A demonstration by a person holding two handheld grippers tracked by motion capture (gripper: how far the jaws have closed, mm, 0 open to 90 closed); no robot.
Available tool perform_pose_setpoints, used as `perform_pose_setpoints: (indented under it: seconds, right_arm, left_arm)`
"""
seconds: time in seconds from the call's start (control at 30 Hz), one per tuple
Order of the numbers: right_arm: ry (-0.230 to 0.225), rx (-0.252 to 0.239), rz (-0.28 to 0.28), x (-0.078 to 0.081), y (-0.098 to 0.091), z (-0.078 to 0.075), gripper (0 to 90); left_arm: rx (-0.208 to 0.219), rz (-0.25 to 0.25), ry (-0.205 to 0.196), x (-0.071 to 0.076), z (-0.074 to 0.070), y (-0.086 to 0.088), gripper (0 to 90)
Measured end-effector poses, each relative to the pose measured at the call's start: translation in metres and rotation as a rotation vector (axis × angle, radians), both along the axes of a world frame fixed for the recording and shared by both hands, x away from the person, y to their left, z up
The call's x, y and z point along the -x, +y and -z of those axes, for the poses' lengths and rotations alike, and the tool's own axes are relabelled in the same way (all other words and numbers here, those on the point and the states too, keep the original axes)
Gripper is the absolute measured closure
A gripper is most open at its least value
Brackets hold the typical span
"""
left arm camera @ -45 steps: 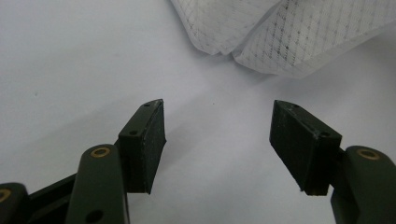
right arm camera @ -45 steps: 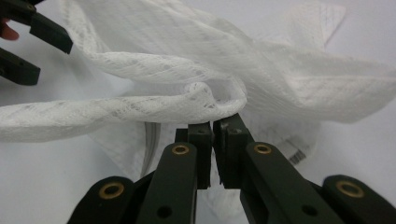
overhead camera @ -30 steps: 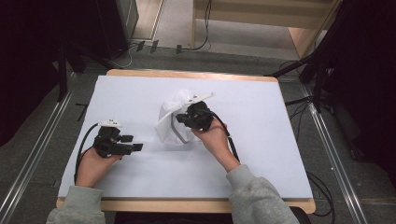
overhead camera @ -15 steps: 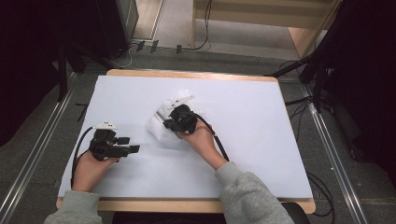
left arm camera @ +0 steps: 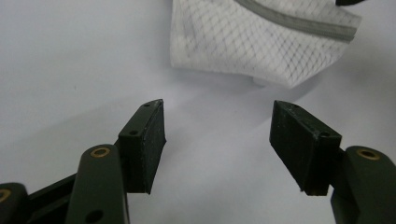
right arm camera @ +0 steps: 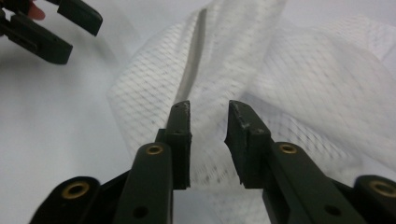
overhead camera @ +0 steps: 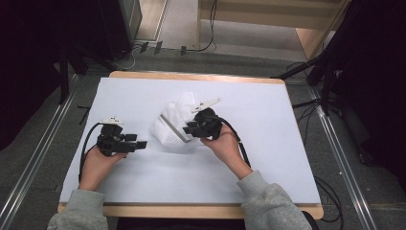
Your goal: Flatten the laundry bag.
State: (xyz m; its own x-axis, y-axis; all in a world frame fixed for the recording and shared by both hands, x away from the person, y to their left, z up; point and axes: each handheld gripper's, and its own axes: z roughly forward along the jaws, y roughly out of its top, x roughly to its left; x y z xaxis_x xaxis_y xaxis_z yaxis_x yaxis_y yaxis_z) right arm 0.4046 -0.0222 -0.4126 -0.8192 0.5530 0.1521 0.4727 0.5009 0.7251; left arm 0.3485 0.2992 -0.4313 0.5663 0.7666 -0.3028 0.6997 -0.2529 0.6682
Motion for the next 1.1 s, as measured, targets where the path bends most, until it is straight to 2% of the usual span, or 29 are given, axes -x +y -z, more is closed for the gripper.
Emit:
perform_pose_setpoints:
  seconds: [0.1,0.17,0.23,0.4,0.47,0.53,0.63,0.67,0.73,0.8,0.9,1.0,1.1]
  right_arm:
    - [-0.003,-0.003,0.013,0.002,-0.011,0.000,68.1]
    - [-0.013,-0.005,0.021,0.005,-0.018,0.000,65.6]
    - [-0.018,-0.001,0.034,0.008,-0.026,-0.001,63.8]
    - [-0.003,0.016,0.077,0.011,-0.045,0.008,61.3]
    - [-0.007,0.019,0.079,0.011,-0.048,0.010,60.8]
    - [0.005,0.023,0.104,0.011,-0.053,0.013,59.3]
    - [0.006,0.030,0.117,0.009,-0.058,0.018,57.5]
    - [0.007,0.033,0.120,0.009,-0.059,0.020,57.0]
    - [0.009,0.039,0.122,0.009,-0.060,0.023,55.7]
    - [0.019,0.043,0.136,0.009,-0.062,0.025,55.6]
    - [0.020,0.047,0.142,0.009,-0.066,0.028,55.5]
    - [0.023,0.046,0.152,0.009,-0.068,0.031,55.0]
    - [0.019,0.042,0.152,0.009,-0.069,0.032,54.3]
  left_arm:
    - [0.051,0.033,-0.013,-0.008,-0.003,-0.001,34.2]
    - [0.052,0.052,-0.024,-0.012,-0.003,-0.003,30.2]
    - [0.058,0.076,-0.013,-0.018,-0.003,-0.006,29.2]
    - [0.013,0.082,-0.008,-0.030,-0.005,-0.015,29.7]
    - [-0.007,0.079,-0.012,-0.035,-0.005,-0.016,30.2]
    - [-0.020,0.074,-0.016,-0.042,-0.005,-0.017,30.9]
    - [-0.029,0.062,-0.009,-0.051,-0.005,-0.020,31.2]
    - [-0.055,0.059,-0.006,-0.054,-0.005,-0.021,31.1]
    - [-0.080,0.078,-0.041,-0.058,-0.007,-0.024,30.9]
    - [-0.064,0.090,-0.039,-0.063,-0.005,-0.025,31.0]
    - [-0.066,0.104,-0.023,-0.070,-0.002,-0.029,31.2]
    - [-0.079,0.109,-0.028,-0.076,0.000,-0.035,31.3]
    - [-0.065,0.117,0.019,-0.082,0.002,-0.037,34.5]
